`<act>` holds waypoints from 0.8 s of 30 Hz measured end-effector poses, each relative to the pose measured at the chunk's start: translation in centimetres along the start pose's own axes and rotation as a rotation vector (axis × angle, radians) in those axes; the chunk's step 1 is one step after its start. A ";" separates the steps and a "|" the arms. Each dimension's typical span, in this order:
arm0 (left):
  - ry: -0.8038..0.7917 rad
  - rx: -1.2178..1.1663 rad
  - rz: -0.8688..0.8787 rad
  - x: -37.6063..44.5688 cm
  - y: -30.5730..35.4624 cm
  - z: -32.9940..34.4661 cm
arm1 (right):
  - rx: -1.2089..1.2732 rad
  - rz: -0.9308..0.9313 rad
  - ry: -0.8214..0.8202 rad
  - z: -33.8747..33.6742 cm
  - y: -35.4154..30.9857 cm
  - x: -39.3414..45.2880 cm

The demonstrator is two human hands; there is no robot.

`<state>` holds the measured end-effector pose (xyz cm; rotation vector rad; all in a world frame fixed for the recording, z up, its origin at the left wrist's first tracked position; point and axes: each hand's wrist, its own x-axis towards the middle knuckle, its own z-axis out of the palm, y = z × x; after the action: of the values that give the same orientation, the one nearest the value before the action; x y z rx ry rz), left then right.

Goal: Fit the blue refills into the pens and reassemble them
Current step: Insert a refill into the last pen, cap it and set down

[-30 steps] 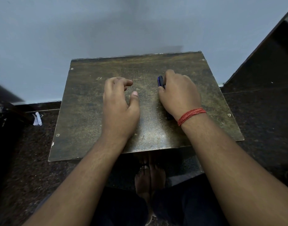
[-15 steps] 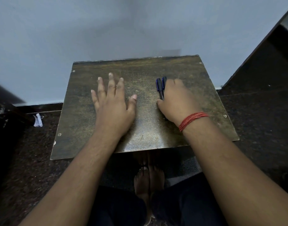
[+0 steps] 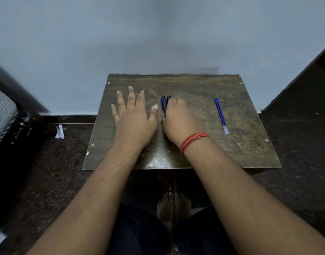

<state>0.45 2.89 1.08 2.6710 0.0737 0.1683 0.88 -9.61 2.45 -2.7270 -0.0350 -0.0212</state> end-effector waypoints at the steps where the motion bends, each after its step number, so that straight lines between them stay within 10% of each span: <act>1: -0.009 0.003 -0.004 0.0 0.0 0.0 | 0.002 0.003 -0.001 0.1 -0.2 0.0; 24: -0.060 0.037 0.080 0.0 0.5 0.8 | -0.052 0.120 0.201 -4.3 6.1 0.1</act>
<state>0.55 2.10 0.58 2.7148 -0.0497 0.1135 1.12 -16.89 3.96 -2.7596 0.1885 -0.2646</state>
